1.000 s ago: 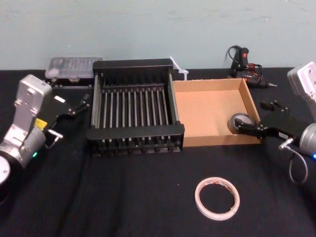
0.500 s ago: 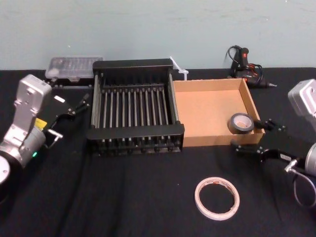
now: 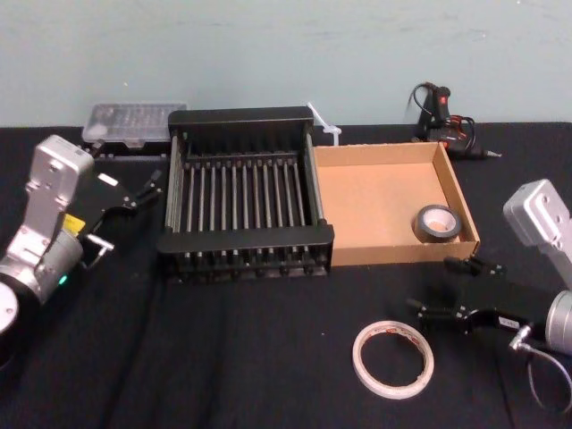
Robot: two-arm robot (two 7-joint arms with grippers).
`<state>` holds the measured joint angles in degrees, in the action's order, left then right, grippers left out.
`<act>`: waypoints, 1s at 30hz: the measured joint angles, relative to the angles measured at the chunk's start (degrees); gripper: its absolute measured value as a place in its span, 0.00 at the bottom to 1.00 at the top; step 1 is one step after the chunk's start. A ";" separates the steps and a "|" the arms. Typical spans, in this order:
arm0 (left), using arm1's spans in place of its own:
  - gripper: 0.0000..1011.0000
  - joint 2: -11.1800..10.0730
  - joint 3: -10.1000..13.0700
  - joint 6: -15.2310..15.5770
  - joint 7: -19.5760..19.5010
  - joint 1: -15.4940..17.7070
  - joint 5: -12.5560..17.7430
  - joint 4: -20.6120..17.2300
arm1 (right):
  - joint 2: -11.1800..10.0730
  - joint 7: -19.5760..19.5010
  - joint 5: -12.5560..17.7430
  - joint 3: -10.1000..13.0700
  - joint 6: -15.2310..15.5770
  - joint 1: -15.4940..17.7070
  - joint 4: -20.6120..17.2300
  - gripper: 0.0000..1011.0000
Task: Pick up the white tape and place it into the black box , Pick up the silver tape and place it into the brown box.
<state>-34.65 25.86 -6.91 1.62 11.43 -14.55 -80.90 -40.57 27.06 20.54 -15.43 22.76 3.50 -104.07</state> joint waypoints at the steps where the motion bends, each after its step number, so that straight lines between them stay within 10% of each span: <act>1: 0.99 0.00 0.00 0.00 0.00 0.00 0.00 -0.01 | -0.14 0.02 -0.01 -0.20 0.00 0.00 0.04 0.99; 30: 0.99 0.00 0.00 0.00 0.00 0.00 0.00 0.00 | -1.57 0.88 -1.90 -6.11 0.18 -2.45 2.82 0.99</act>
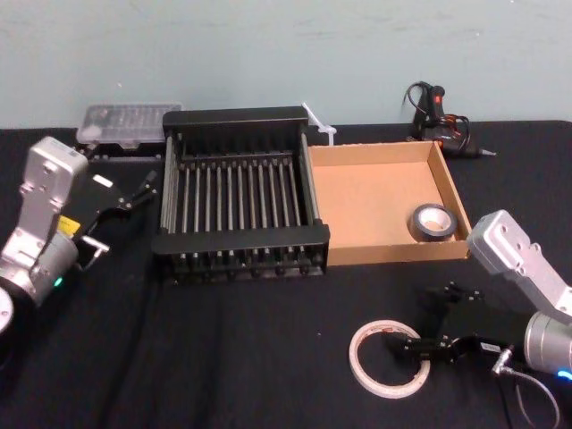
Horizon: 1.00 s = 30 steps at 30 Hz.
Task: Pick up the white tape and place it into the black box , Pick up the silver tape and place it into the brown box.
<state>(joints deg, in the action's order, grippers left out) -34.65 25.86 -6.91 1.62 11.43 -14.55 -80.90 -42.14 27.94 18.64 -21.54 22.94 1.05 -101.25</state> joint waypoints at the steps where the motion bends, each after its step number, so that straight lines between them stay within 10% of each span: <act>1: 0.99 0.00 0.00 0.00 0.00 0.00 0.00 0.00 | 0.01 0.03 -0.04 -0.10 0.02 -0.06 0.08 0.99; 30: 0.99 0.00 0.00 0.00 0.00 0.00 0.00 0.00 | 0.06 0.75 -0.79 -2.01 0.85 -1.06 1.35 0.99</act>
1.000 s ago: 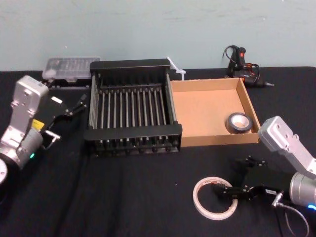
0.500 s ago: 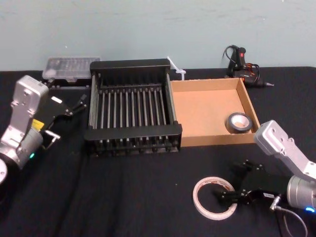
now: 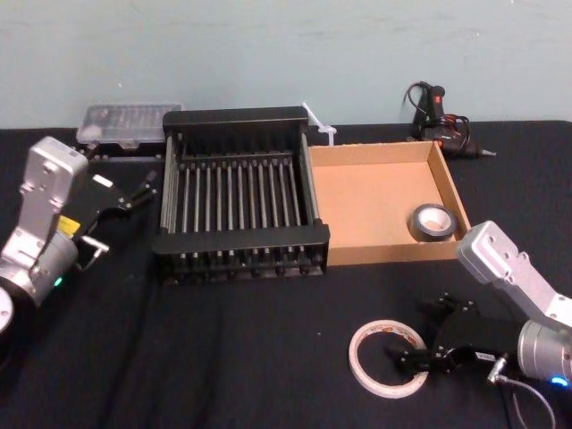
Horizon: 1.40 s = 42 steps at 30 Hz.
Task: Pick up the white tape and place it into the black box , Pick up the silver tape and place it into the brown box.
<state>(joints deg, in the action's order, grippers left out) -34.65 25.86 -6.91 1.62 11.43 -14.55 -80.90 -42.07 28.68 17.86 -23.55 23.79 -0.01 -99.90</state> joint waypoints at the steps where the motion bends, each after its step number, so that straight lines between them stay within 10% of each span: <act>1: 0.99 0.00 0.00 0.00 0.00 0.00 0.00 0.00 | -0.01 0.00 0.00 0.00 0.00 0.01 0.00 0.99; 42: 0.99 0.00 0.00 0.00 0.00 0.00 0.00 0.00 | -0.42 2.25 -0.25 -2.63 -0.97 -1.63 0.65 0.99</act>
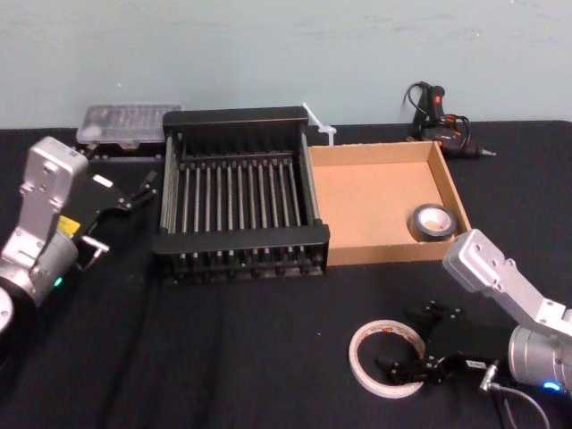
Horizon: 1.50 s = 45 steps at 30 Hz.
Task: Pick up the white tape and place it into the black box , Pick up the silver tape and place it into the brown box.
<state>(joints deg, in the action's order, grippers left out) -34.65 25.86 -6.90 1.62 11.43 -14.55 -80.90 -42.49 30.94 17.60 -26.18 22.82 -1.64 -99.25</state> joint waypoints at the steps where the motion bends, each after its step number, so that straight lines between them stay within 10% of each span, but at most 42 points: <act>1: 0.99 0.00 0.00 0.00 0.00 0.00 0.00 0.00 | 0.00 0.02 -0.02 -0.06 0.00 -0.02 0.02 0.99; 45: 0.99 0.00 0.00 0.00 0.00 0.00 0.00 0.00 | 0.03 -0.19 0.07 -0.24 0.14 0.04 -0.04 0.99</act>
<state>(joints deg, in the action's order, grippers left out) -34.65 25.86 -6.91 1.62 11.43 -14.55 -80.90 -42.47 30.75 17.67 -26.42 22.96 -1.60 -99.29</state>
